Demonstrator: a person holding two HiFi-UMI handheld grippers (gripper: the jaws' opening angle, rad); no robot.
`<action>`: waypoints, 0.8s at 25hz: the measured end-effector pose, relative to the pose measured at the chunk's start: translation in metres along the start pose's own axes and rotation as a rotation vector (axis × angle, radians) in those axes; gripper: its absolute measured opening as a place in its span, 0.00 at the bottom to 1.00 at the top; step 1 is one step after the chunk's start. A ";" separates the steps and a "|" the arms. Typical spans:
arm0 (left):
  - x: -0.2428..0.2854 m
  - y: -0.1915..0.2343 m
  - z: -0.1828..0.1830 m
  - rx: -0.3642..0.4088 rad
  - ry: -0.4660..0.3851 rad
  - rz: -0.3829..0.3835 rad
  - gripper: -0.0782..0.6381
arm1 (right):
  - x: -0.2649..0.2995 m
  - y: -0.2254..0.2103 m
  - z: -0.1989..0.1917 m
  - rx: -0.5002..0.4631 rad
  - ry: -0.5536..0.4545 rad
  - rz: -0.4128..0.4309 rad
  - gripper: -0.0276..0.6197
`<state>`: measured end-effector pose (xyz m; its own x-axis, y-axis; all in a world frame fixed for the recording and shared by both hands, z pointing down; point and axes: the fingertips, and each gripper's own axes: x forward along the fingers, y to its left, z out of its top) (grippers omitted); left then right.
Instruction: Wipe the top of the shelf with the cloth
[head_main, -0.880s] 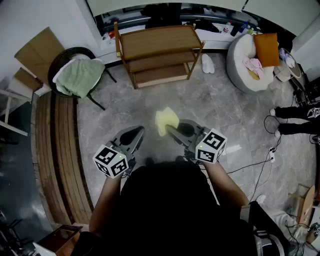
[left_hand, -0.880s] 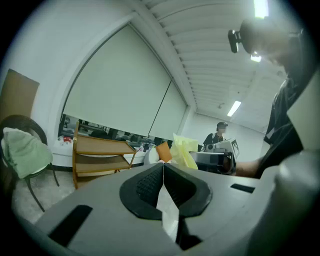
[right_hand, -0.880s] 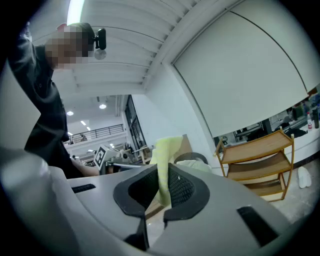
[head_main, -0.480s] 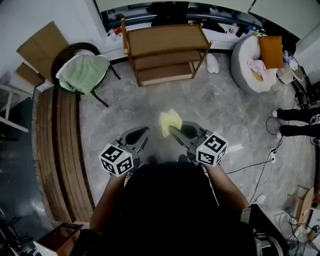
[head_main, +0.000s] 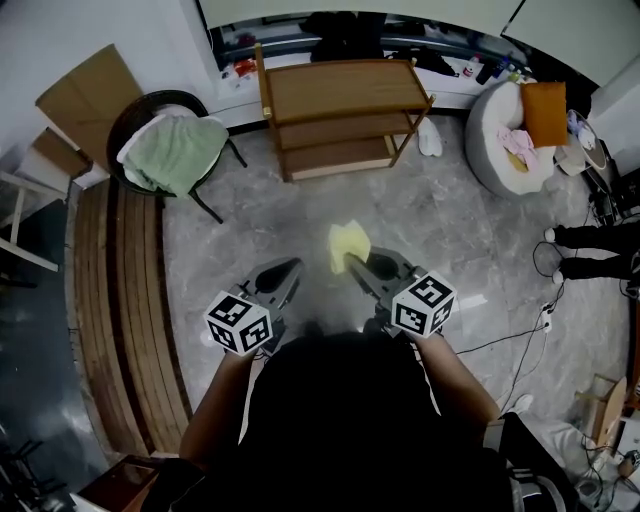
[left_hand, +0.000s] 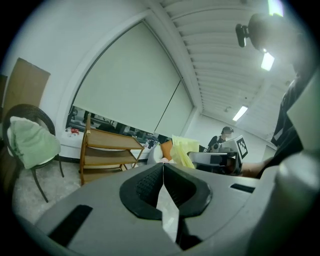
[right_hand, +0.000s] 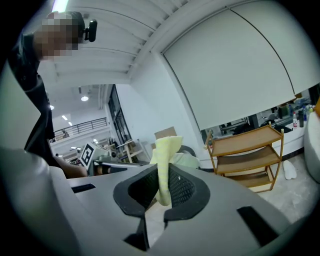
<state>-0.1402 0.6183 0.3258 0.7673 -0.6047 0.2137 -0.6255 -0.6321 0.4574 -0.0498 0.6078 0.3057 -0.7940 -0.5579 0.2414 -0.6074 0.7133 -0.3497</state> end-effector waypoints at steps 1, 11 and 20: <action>-0.001 0.005 0.002 -0.005 0.000 0.002 0.12 | 0.006 0.000 0.002 -0.006 0.006 -0.006 0.11; 0.008 0.049 -0.001 -0.062 0.047 0.050 0.12 | 0.036 -0.015 0.008 -0.002 0.070 -0.079 0.11; 0.058 0.085 0.020 -0.104 0.076 0.098 0.12 | 0.065 -0.079 0.016 0.054 0.082 -0.062 0.11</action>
<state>-0.1519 0.5197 0.3597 0.7142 -0.6203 0.3242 -0.6829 -0.5159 0.5172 -0.0527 0.5080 0.3342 -0.7553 -0.5621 0.3371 -0.6553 0.6533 -0.3791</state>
